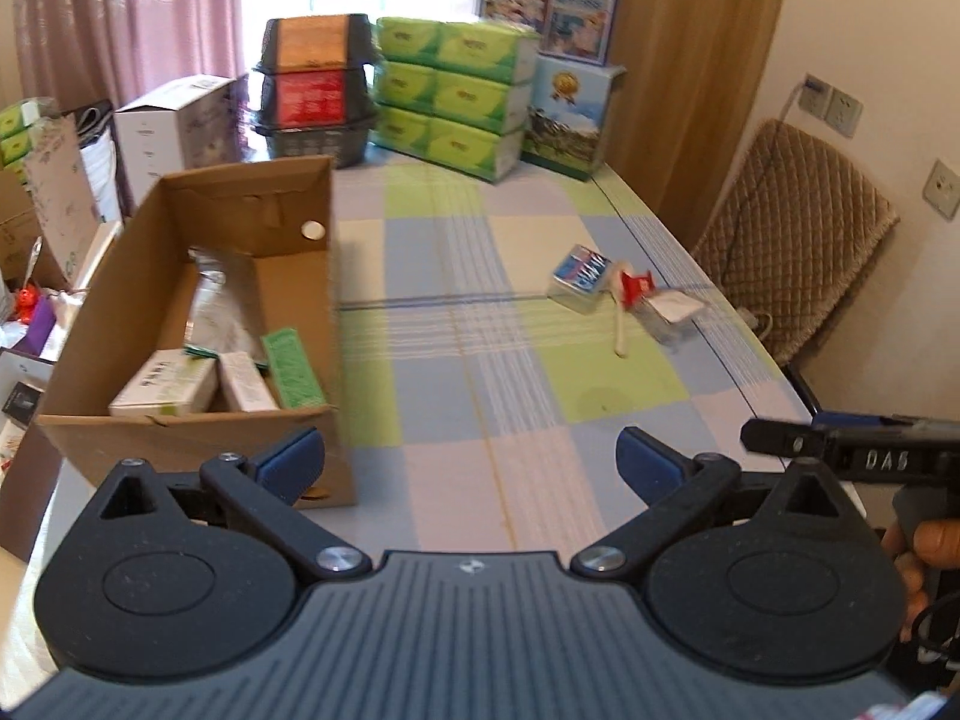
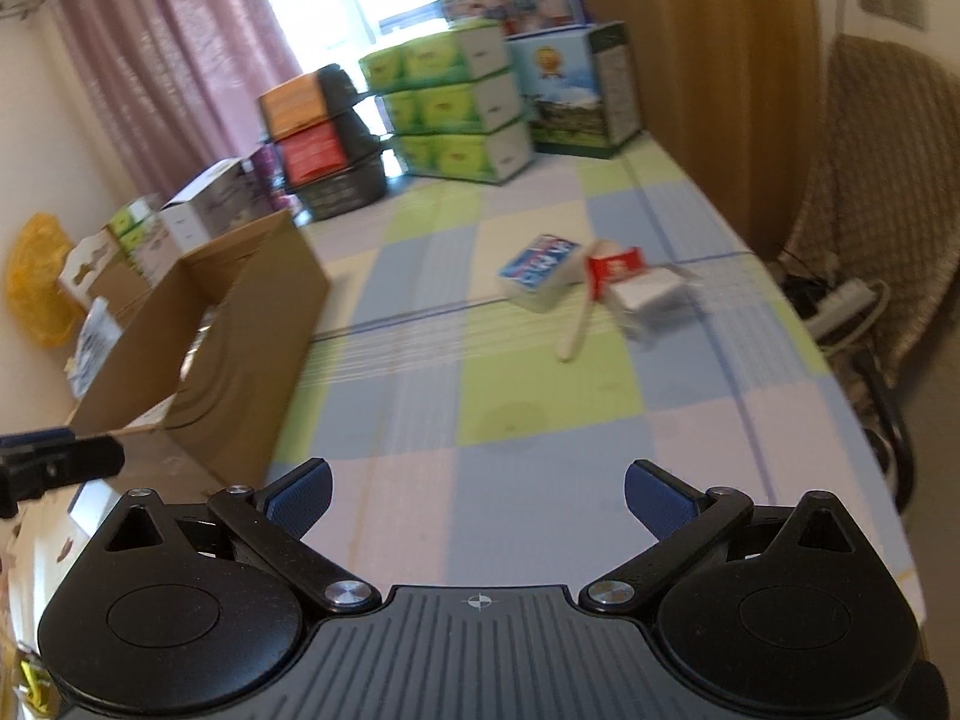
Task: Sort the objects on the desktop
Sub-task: 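Move both tools toward the blue toothpick box and clear plastic box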
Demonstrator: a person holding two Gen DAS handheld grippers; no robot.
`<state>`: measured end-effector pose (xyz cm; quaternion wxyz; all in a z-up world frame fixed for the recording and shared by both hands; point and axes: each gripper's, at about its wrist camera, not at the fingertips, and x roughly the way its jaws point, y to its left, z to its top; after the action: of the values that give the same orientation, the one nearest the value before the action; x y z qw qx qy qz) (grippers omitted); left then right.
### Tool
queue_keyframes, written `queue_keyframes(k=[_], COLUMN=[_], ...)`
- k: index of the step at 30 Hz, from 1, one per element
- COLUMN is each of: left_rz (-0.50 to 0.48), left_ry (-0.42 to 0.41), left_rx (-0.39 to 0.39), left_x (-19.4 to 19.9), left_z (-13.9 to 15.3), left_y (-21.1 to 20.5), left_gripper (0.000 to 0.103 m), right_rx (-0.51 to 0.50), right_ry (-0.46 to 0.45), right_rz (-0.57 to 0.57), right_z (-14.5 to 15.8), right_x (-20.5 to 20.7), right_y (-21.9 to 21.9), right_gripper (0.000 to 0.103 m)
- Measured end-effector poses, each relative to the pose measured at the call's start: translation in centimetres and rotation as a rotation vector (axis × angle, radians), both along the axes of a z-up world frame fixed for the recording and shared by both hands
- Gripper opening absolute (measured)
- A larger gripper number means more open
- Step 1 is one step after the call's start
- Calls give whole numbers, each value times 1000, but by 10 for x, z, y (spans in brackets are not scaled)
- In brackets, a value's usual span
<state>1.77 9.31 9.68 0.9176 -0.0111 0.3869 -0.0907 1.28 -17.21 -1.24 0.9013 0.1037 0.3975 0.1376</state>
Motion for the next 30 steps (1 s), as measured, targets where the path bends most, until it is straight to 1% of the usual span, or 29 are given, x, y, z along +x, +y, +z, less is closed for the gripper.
queue_keyframes(k=[7, 11, 15, 20, 30], left_rz=[-44, -54, -69, -86, -99], left_ry=[23, 27, 30, 38, 62], left_rx=[-5, -17, -23, -16, -28], left_x=[4, 12, 20, 29, 49], left_z=[-12, -15, -18, -22, -36], left_y=[-26, -36, -46, -55, -66], left_gripper=[102, 102, 102, 102, 102], right_rx=[-9, -32, -34, -34, -53], right_ry=[-19, -35, -28, -16, -6], right_rz=[-67, -79, -101, -113, -124], right_z=[3, 4, -1, -7, -14], right_x=[2, 0, 0, 5, 17], right_y=[-34, -45, -57, -64, -72], right_gripper=[101, 101, 101, 101, 101])
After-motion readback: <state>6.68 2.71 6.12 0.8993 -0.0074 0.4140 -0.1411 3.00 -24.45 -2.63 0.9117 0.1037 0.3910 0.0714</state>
